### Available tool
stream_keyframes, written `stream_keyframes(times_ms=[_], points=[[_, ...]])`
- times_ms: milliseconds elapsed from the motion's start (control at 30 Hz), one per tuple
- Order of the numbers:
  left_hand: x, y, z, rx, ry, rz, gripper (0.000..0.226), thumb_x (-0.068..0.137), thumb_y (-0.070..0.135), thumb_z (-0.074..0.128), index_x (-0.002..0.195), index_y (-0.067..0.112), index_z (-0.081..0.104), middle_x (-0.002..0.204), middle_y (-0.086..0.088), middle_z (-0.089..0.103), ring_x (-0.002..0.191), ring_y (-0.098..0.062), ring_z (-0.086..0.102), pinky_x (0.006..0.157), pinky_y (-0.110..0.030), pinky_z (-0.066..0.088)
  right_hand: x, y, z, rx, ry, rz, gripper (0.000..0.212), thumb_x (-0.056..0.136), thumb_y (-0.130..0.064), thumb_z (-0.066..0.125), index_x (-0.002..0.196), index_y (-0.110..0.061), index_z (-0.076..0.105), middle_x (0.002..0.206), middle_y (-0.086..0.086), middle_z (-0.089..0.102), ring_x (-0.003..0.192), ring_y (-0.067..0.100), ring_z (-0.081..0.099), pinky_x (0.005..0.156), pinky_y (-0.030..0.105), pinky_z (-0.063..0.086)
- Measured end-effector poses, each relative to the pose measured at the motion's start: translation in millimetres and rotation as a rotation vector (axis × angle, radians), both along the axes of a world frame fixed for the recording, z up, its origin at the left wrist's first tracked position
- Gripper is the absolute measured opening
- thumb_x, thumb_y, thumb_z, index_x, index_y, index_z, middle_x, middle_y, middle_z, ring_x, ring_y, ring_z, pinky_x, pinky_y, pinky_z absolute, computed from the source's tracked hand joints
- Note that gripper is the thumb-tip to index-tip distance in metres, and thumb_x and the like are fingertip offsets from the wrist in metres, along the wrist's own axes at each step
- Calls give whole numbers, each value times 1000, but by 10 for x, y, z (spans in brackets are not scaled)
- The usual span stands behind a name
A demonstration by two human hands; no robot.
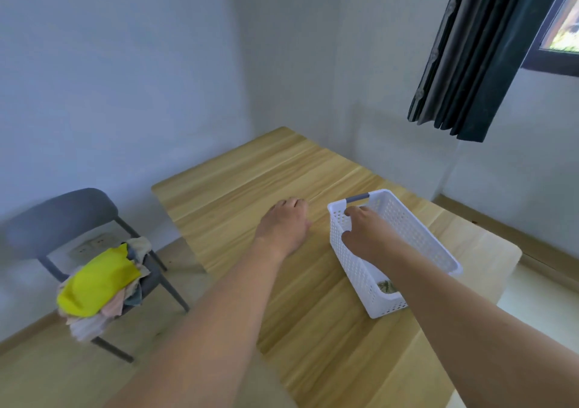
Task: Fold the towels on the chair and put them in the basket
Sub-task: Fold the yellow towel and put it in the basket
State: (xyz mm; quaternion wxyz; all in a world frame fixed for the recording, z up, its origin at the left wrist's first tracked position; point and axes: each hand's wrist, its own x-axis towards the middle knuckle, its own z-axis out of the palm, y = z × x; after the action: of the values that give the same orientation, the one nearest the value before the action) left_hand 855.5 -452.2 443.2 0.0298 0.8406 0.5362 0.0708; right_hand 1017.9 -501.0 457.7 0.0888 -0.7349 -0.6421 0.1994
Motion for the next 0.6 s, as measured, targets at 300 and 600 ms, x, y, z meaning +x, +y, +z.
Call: stream_keyframes(times_ms=[300,600], points=[[-1645,-86,335,51,-69,44,42,102,29,37,139,10,41,141,-8,47,128,-25,42,105,-36,36,-1364,-16,330,94,32,28,55,87,-9,48,141,-11,38,139,7,43,120,28,48,87,33,43],[-3248,5,327,77,-97,148,40,102,31,36,135,10,45,136,-7,50,124,-25,44,101,-36,39,-2946,207,394,93,23,162,53,90,-11,44,142,-9,36,143,10,39,125,29,45,94,33,40]])
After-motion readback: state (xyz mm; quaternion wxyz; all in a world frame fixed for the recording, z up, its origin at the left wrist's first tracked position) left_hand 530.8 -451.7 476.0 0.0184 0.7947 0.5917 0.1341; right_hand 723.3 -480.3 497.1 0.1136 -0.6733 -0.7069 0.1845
